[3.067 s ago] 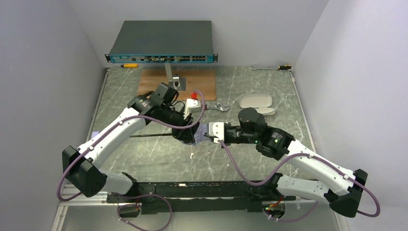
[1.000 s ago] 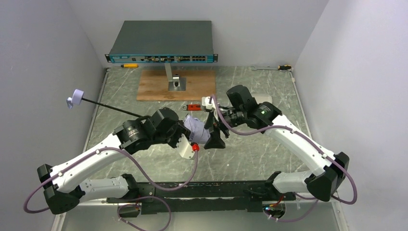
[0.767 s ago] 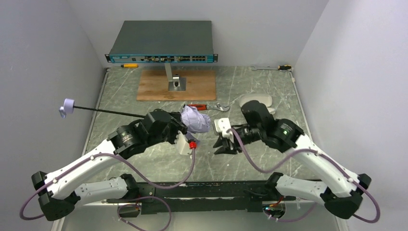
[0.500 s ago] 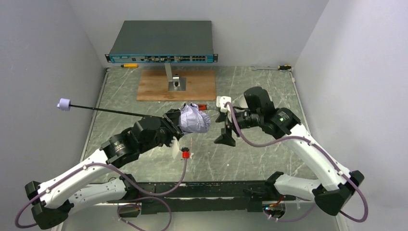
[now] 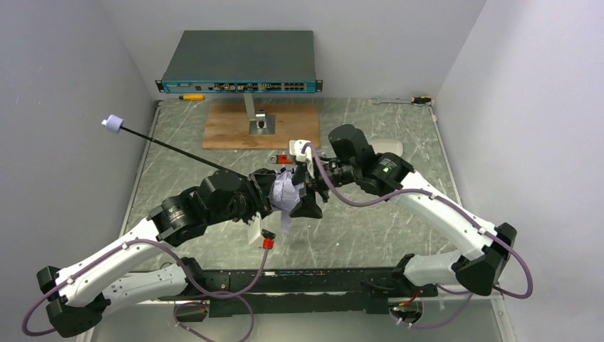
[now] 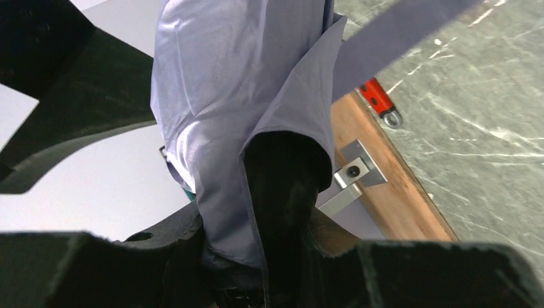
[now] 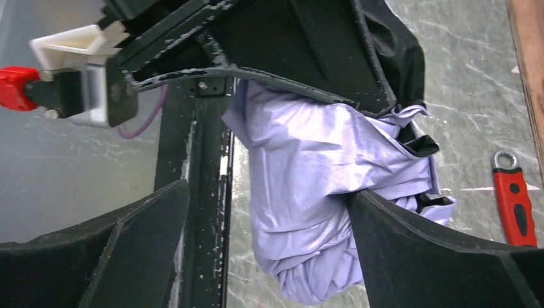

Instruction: Open the umbrella

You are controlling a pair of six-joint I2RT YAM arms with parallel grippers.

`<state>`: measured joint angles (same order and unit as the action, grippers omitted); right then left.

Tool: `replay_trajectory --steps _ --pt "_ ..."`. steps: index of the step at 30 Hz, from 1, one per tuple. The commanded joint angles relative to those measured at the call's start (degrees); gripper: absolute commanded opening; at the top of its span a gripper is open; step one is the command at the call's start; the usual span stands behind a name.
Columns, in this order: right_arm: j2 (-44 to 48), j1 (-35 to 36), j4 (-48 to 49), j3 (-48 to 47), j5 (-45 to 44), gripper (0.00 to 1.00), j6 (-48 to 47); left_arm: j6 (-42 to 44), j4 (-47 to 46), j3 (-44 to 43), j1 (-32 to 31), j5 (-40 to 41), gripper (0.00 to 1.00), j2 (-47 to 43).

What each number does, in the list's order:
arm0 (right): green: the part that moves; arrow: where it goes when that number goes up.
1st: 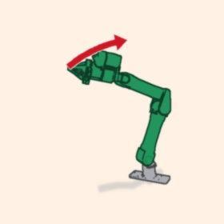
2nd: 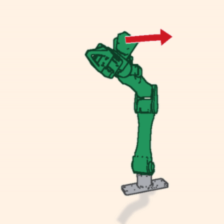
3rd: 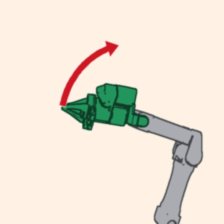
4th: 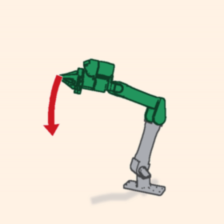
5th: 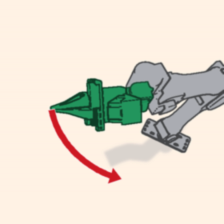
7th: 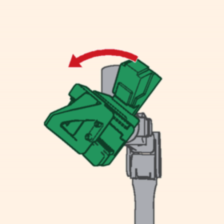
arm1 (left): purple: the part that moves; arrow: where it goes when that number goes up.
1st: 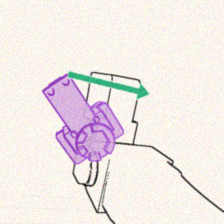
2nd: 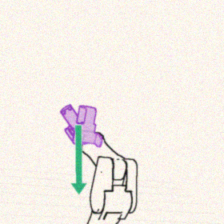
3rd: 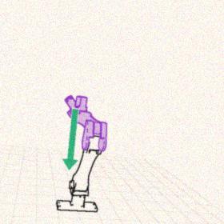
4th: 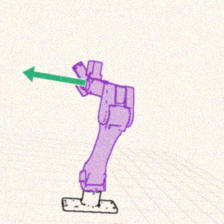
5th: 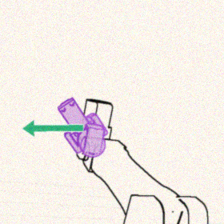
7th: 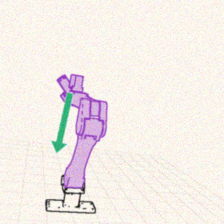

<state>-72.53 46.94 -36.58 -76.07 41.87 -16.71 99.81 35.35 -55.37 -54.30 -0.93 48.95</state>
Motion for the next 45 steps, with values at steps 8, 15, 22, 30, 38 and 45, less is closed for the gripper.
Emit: replay_trajectory --steps 8,15,22,30,38,45 --pt "2.9 0.6 14.1 9.1 -9.5 0.0 3.1 -9.2 -0.9 -11.7 -0.1 0.8 0.15 2.4" --pt "5.5 -9.5 23.5 9.2 -4.9 0.0 15.8 -27.0 1.8 -18.1 3.4 2.8 0.86 1.6" --pt "8.2 -14.2 32.7 8.2 -8.6 0.0 26.1 -65.2 7.0 -27.2 21.1 -19.6 1.0 -0.8" --pt "7.2 -14.6 34.5 6.8 -9.1 0.0 31.1 -91.2 -0.2 -17.2 34.9 -38.5 1.0 -6.4" --pt "8.3 -14.8 1.6 13.9 -4.7 0.0 -6.4 -77.5 6.9 -3.8 35.6 -27.2 0.97 -11.5" --pt "6.1 -14.7 -16.4 8.8 -9.6 0.96 -19.0 -86.3 6.2 -0.4 39.5 -31.3 1.0 -11.4"
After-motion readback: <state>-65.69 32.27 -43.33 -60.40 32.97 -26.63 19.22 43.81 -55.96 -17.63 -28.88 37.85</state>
